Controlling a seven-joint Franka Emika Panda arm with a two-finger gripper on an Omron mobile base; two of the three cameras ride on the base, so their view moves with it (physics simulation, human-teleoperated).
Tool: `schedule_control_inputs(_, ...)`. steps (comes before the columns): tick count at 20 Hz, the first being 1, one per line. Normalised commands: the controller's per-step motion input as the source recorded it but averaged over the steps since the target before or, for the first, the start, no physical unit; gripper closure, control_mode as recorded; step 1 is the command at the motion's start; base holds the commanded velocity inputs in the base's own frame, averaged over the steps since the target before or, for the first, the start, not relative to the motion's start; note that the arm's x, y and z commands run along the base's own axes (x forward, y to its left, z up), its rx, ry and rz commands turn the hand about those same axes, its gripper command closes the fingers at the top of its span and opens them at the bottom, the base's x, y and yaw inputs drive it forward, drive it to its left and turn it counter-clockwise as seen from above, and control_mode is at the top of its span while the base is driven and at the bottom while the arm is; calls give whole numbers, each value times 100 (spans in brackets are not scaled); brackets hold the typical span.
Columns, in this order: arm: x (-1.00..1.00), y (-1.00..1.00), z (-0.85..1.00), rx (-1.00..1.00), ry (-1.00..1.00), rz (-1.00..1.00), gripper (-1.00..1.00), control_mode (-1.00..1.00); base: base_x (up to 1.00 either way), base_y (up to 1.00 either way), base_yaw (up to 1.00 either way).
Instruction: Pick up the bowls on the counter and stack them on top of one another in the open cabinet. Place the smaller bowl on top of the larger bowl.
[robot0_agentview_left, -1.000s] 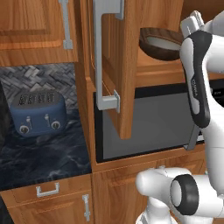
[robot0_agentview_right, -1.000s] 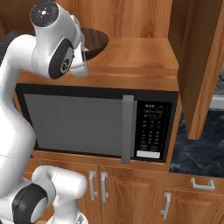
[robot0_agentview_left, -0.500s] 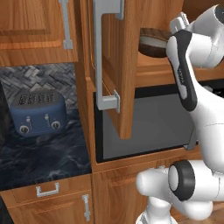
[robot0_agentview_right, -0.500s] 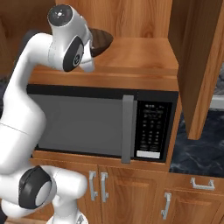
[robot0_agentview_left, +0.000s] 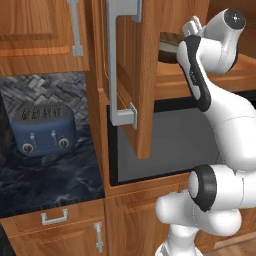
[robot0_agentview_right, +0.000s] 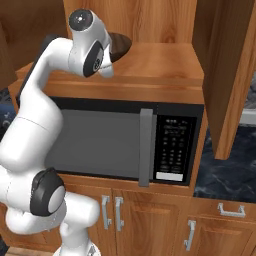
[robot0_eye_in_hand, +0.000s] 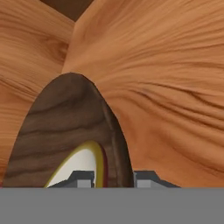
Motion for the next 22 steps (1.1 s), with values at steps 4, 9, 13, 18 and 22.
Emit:
schedule_control_inputs(4, 63, 7, -12, -3, 0, 0, 100, -100, 0, 0, 0)
schedule_control_inputs(9, 58, 5, -11, -2, 0, 0, 100, -100, 0, 0, 0)
schedule_control_inputs(13, 30, 2, -5, -2, 0, -1, 100, -100, 0, 0, 0)
schedule_control_inputs(18, 0, 0, 0, 0, 0, 0, 100, -100, 0, 0, 0)
schedule_control_inputs(22, 0, 0, 0, 0, 0, 0, 100, -100, 0, 0, 0)
